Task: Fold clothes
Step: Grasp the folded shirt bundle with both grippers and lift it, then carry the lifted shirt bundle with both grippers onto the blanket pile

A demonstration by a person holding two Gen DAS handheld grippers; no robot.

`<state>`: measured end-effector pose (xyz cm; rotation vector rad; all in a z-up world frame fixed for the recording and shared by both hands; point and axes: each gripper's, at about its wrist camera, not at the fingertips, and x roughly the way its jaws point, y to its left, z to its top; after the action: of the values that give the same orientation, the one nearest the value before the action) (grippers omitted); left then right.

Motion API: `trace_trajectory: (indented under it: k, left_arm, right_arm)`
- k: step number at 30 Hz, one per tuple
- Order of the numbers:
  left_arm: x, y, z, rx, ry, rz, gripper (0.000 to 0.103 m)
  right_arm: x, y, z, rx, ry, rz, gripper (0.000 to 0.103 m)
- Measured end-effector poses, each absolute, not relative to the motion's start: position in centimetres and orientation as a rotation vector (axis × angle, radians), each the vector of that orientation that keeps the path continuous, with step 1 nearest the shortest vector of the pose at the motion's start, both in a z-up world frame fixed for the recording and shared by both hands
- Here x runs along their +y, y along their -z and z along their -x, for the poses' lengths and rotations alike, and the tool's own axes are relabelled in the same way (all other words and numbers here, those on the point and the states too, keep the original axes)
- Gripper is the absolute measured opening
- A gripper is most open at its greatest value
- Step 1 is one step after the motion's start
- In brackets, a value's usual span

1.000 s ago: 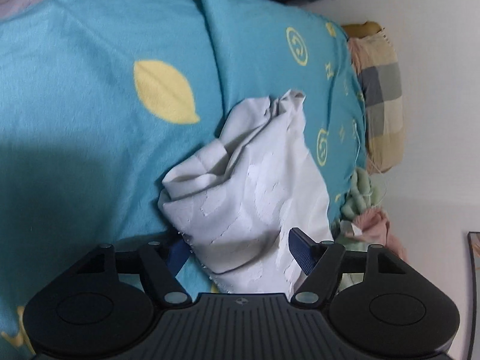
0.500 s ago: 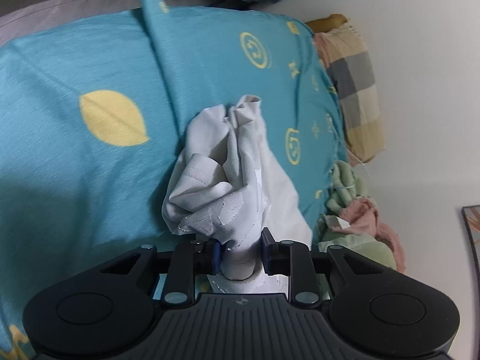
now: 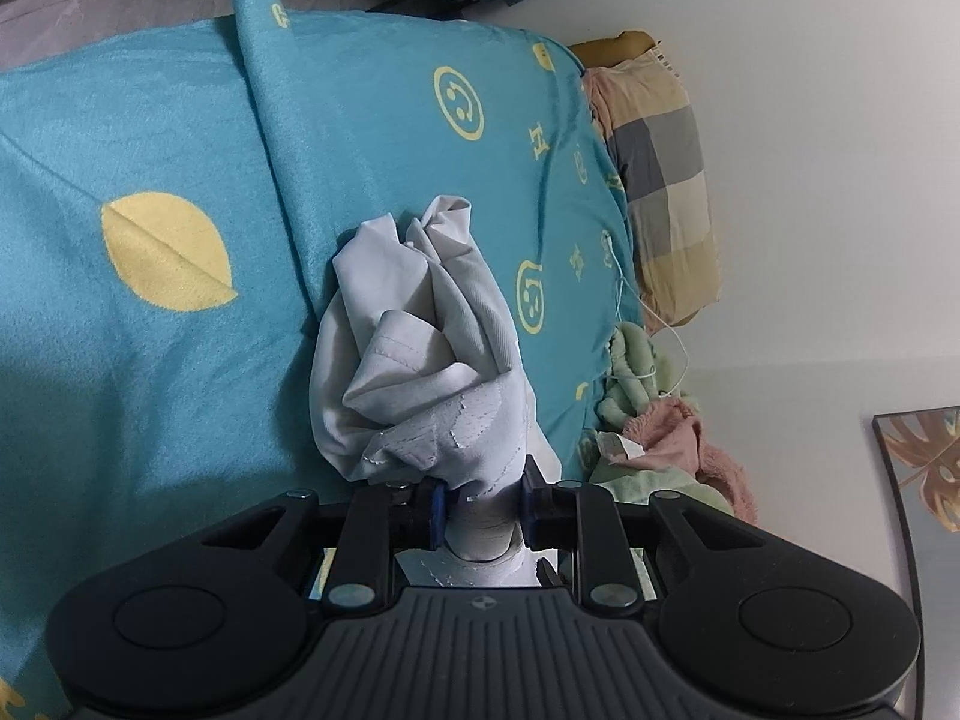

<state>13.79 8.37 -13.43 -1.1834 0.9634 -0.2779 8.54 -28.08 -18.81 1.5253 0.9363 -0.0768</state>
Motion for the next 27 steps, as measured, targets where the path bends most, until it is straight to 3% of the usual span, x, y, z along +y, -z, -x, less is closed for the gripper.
trace_trajectory:
  k: [6, 10, 16, 21, 23, 27]
  left_arm:
    - [8.8, 14.4, -13.5, 0.986, 0.244, 1.192, 0.030]
    - [9.0, 15.8, -13.5, 1.037, 0.207, 1.217, 0.040]
    - [9.1, 17.5, -14.6, 1.078, 0.198, 1.233, 0.051]
    - [9.4, 17.9, -16.0, 1.088, 0.214, 1.220, 0.044]
    - [9.3, 17.2, -16.1, 1.059, 0.241, 1.199, 0.035]
    - [9.1, 14.6, -15.6, 0.965, 0.300, 1.108, 0.027]
  right_arm:
    - [-28.3, 18.2, -8.1, 0.899, 0.153, -1.444, 0.066]
    - [-28.3, 18.0, -8.5, 0.900, 0.163, -1.386, 0.045]
    - [-28.4, 17.5, -9.2, 0.908, 0.139, -1.286, 0.035]
    - [-28.5, 17.1, -9.6, 0.901, 0.125, -1.276, 0.031]
    - [-28.5, 16.6, -9.5, 0.885, 0.115, -1.263, 0.030]
    - [-28.5, 15.2, -9.4, 0.833, 0.077, -1.253, 0.028]
